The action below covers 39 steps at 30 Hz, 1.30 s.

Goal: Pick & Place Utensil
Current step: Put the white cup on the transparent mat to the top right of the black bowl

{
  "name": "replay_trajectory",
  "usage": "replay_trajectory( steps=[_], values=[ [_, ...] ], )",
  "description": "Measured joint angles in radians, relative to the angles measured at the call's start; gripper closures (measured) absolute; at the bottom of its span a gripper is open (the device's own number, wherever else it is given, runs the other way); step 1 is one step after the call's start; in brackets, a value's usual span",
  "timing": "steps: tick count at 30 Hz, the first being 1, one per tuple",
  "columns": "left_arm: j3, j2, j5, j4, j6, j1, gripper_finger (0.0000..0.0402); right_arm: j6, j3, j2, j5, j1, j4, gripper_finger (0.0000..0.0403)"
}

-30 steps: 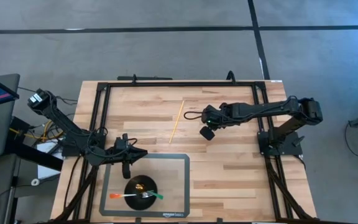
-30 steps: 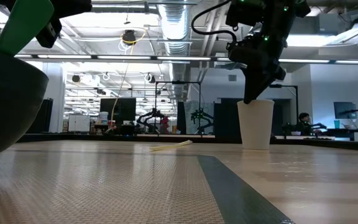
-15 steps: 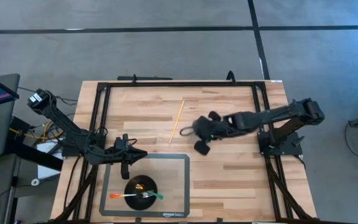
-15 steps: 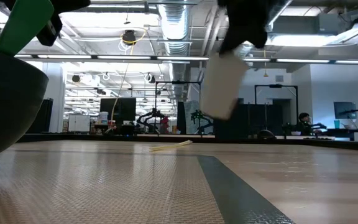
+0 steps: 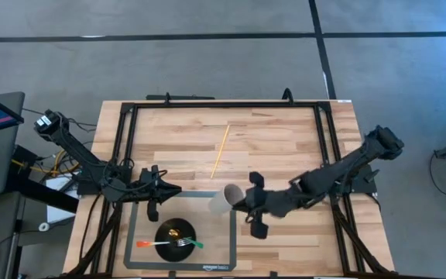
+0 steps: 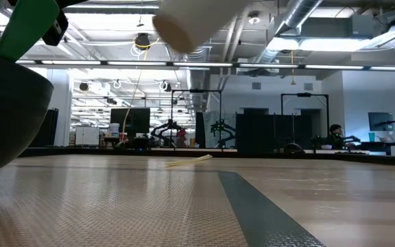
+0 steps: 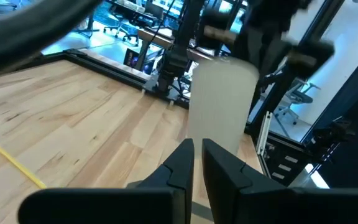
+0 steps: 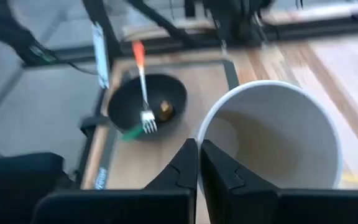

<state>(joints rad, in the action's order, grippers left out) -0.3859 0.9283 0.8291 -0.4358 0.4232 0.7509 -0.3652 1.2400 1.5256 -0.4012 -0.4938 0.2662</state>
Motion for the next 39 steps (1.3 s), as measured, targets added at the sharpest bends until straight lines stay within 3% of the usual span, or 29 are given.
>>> replay_trajectory(
  steps=[3,7,14,21,28,39],
  values=[
    [0.000,0.000,0.000,0.000,-0.004,0.000,0.0369,-0.032,-0.002,0.069,-0.011,-0.007,-0.006,0.0402],
    [0.000,-0.003,0.000,-0.001,-0.054,0.000,0.0369,-0.052,0.038,0.186,0.052,0.008,0.011,0.0402],
    [0.000,-0.005,0.000,-0.004,-0.060,0.000,0.0369,-0.079,0.283,0.351,0.115,0.032,0.338,0.0403],
    [0.000,-0.005,0.000,-0.004,-0.060,0.000,0.0369,-0.068,0.434,0.499,0.144,0.065,0.461,0.0403],
    [0.000,-0.004,0.000,0.002,-0.060,0.000,0.0369,-0.044,0.459,0.520,0.187,0.084,0.474,0.0395],
    [0.000,-0.004,-0.001,0.008,-0.060,0.000,0.0369,-0.025,0.458,0.517,0.199,0.109,0.457,0.0334]
  ],
)
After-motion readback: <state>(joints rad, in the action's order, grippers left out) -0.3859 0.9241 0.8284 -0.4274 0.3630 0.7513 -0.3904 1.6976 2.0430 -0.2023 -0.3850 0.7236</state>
